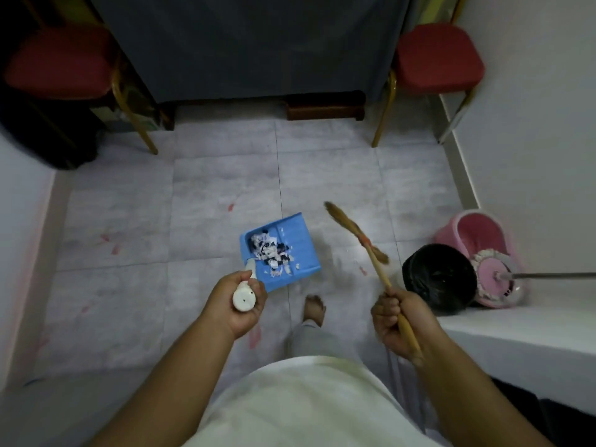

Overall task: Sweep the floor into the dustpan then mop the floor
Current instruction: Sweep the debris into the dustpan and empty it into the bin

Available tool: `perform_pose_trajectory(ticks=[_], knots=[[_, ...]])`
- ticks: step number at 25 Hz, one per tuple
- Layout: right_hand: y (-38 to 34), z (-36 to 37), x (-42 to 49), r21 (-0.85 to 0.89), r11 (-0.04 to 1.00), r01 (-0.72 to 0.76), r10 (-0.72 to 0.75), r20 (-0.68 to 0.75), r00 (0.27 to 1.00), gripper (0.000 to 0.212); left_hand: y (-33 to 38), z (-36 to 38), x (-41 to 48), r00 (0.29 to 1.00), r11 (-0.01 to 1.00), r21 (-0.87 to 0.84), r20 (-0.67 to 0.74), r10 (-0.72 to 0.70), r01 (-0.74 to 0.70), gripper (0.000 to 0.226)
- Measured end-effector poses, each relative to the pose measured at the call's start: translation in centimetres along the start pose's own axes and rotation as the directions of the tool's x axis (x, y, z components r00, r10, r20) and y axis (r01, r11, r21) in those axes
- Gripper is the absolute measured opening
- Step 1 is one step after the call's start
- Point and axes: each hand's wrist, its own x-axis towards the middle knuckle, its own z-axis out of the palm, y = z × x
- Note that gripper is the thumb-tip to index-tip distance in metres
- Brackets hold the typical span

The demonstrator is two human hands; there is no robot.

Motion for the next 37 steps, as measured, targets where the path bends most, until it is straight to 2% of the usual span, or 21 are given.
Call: perform_pose_trajectory(ticks=[4, 6, 11, 16, 19, 21, 23, 29, 34, 37], knots=[[-7.9, 5.6, 1.8, -0.045, 0.999, -0.006, 0.007, 0.007, 1.000, 0.038, 3.2, 8.0, 2.3, 0.999, 0.999, -0.040, -0.019, 0.031, -0.031, 0.028], [-10.8, 7.9, 2.8, -0.054, 0.999, 0.005, -0.003, 0.033, 0.999, 0.038, 5.1, 11.4, 3.3, 0.998, 0.999, -0.025, 0.033, 0.047, -0.046, 0.031], [-17.3, 14.2, 5.6, -0.016, 0.999, 0.029, -0.028, 0.050, 0.998, 0.041, 9.8, 20.6, 7.2, 0.997, 1.000, 0.017, 0.077, -0.006, 0.005, 0.033], [-23.6, 20.7, 9.2, 0.126, 0.989, 0.079, -0.088, 0.064, 0.994, 0.048, 16.9, 31.0, 13.3, 0.990, 0.979, 0.174, 0.072, -0.118, 0.104, 0.030], [-26.2, 24.3, 10.0, 0.245, 0.962, 0.121, -0.125, 0.002, 0.992, 0.048, 21.1, 37.9, 15.8, 0.980, 0.939, 0.284, -0.019, -0.197, 0.194, 0.027], [-27.4, 26.5, 10.2, 0.344, 0.925, 0.160, -0.168, -0.006, 0.986, 0.048, 23.3, 42.5, 17.1, 0.967, 0.901, 0.362, -0.001, -0.255, 0.238, 0.025], [-28.7, 28.2, 10.5, 0.438, 0.880, 0.182, -0.187, -0.034, 0.982, 0.049, 24.5, 46.6, 18.4, 0.960, 0.864, 0.424, -0.047, -0.278, 0.271, 0.024], [-31.9, 28.9, 10.7, 0.640, 0.725, 0.254, -0.230, -0.122, 0.965, 0.045, 23.0, 56.3, 22.2, 0.953, 0.742, 0.603, -0.120, -0.278, 0.293, 0.032], [-36.2, 26.5, 11.0, 0.729, 0.612, 0.306, -0.255, -0.184, 0.949, 0.037, 18.0, 63.5, 25.5, 0.928, 0.621, 0.697, -0.191, -0.320, 0.357, 0.026], [-38.3, 24.9, 10.4, 0.793, 0.521, 0.315, -0.261, -0.202, 0.944, 0.040, 13.9, 67.6, 26.9, 0.895, 0.519, 0.742, -0.254, -0.367, 0.424, 0.021]])
